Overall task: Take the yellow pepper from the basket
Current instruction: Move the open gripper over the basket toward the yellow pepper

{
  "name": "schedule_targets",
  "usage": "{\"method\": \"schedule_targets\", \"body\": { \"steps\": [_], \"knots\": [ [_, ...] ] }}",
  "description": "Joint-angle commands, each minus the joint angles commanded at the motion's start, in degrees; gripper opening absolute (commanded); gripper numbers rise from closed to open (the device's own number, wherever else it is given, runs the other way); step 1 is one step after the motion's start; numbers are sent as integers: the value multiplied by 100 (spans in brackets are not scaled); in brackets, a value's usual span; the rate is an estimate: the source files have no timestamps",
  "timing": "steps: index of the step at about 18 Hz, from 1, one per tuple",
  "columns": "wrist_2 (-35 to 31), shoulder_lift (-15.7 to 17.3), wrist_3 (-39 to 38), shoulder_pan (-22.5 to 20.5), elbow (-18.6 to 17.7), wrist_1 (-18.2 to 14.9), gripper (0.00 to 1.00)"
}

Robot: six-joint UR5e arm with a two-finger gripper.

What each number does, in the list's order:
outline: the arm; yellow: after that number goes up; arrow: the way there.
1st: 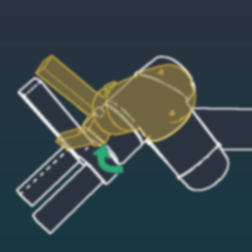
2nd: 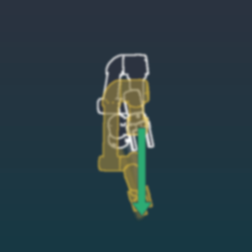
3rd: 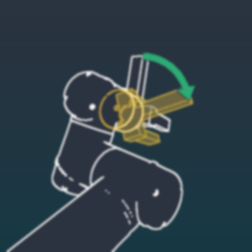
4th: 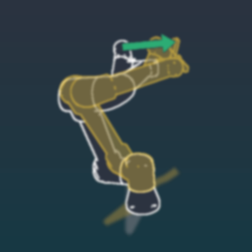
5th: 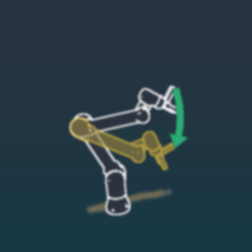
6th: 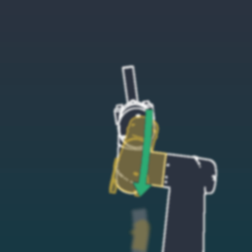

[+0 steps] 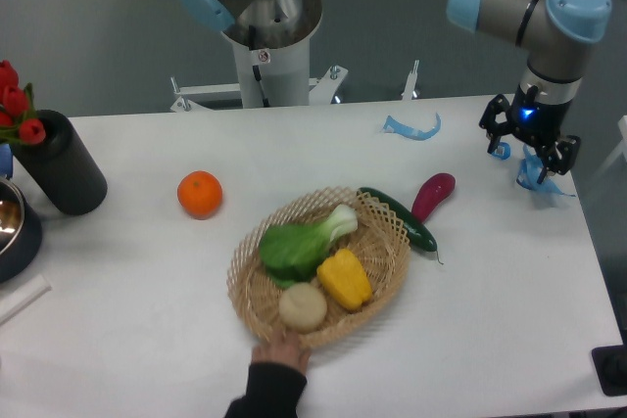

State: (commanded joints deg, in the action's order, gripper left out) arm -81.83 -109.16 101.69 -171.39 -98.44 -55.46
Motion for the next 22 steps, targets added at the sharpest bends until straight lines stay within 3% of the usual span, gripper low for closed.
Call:
{"method": "schedule_targets", "body": {
  "steps": [8, 12, 19, 22],
  "knots": [
    [9, 53, -35, 79, -35, -26, 100],
    [9, 272, -350, 140, -246, -35, 100],
    [-18, 439, -1773, 711, -413, -53, 100],
    [-9, 527, -2774, 975, -457, -105, 100]
  ]
}}
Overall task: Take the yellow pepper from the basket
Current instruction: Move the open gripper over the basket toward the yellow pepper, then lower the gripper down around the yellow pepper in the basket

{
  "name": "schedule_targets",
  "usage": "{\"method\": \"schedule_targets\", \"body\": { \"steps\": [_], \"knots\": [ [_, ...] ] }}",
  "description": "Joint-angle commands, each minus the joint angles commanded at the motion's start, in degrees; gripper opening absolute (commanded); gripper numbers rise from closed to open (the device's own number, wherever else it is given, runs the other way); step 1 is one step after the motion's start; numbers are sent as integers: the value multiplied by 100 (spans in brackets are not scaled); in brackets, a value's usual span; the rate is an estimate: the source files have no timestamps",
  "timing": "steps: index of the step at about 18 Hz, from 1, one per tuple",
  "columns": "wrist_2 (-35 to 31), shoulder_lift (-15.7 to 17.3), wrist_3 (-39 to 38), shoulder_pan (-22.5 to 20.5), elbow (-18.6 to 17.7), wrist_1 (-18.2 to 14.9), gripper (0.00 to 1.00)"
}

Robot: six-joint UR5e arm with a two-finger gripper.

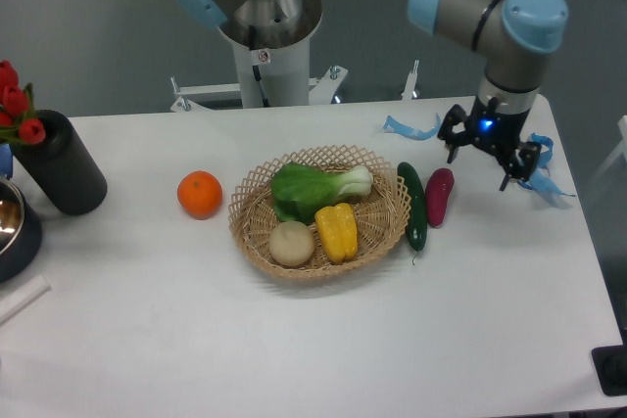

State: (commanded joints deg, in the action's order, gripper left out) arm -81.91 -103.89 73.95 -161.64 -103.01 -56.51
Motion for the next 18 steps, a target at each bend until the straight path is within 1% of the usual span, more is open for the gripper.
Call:
{"method": "schedule_targets", "body": {
  "steps": [3, 6, 8, 10, 13, 14, 16, 18],
  "knots": [
    [0, 0, -696, 334, 18, 0, 100],
    [18, -35, -847, 571, 0, 17, 100],
    [18, -53, -1459, 712, 0, 17, 100],
    [-9, -123, -2128, 967, 44, 9, 100],
    [-9, -211, -2691, 1248, 70, 0, 100],
    [-9, -272, -2963, 1327, 123, 0, 100],
    [-35, -482, -3630, 1529, 342, -9, 100],
    [-288, -667, -4211, 1714, 518, -9, 100]
  ]
}}
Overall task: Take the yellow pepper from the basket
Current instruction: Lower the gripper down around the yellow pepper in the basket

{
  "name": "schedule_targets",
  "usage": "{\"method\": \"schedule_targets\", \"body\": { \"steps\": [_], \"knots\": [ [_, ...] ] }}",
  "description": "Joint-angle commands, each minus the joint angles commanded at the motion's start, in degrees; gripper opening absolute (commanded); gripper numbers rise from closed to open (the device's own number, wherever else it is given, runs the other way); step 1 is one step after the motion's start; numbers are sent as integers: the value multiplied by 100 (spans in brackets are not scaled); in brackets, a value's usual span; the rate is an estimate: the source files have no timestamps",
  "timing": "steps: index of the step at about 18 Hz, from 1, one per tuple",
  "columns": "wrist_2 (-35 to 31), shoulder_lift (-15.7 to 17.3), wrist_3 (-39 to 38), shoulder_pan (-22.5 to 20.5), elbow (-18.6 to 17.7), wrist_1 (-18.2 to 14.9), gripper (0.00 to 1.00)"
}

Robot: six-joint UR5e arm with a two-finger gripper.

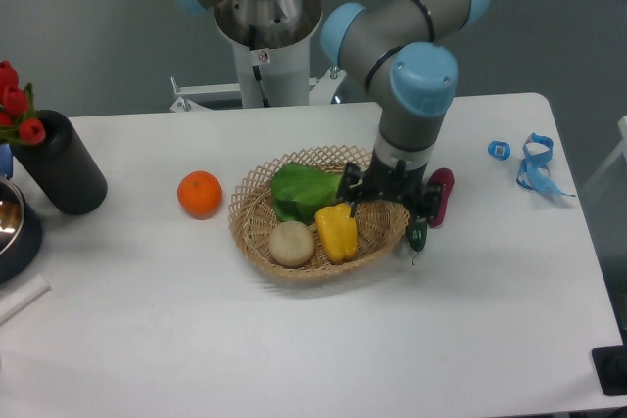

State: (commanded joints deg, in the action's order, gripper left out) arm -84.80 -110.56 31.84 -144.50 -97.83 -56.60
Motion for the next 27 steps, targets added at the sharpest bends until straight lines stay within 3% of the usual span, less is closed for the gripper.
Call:
{"method": "schedule_targets", "body": {
  "steps": [6, 15, 27],
  "knots": [
    [-476, -97, -293, 238, -78, -9, 100],
    [-485, -168, -1030, 309, -201, -62, 100],
    [-635, -247, -1242, 317, -360, -18, 100]
  ]
}}
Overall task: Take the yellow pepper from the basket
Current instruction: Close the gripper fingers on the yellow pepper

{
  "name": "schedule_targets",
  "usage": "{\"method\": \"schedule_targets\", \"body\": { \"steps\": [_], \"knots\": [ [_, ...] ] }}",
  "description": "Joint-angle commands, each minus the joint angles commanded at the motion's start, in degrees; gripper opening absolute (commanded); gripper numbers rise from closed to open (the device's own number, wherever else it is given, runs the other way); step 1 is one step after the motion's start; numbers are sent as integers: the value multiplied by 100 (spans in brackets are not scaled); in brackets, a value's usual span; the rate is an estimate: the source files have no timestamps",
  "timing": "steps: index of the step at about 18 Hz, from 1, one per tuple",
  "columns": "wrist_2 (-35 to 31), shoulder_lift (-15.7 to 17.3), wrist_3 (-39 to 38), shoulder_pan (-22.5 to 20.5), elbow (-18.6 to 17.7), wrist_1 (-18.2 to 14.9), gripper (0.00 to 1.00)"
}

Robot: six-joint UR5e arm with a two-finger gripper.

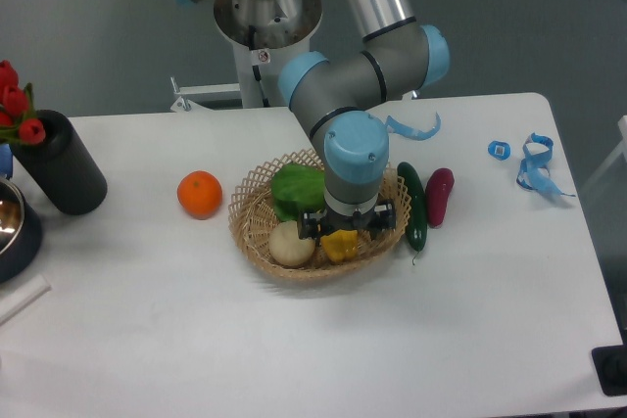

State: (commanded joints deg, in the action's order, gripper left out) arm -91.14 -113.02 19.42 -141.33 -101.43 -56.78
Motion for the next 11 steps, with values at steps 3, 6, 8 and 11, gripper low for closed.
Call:
{"method": "schedule_targets", "body": {
  "steps": [3, 6, 8, 11],
  "knots": [
    [0, -97, -9, 0, 26, 35, 100],
    [0, -176, -61, 0, 62, 53, 100],
    [-9, -176, -53, 0, 62, 62, 96],
    [-9, -176, -62, 0, 62, 62, 87]
  ]
}}
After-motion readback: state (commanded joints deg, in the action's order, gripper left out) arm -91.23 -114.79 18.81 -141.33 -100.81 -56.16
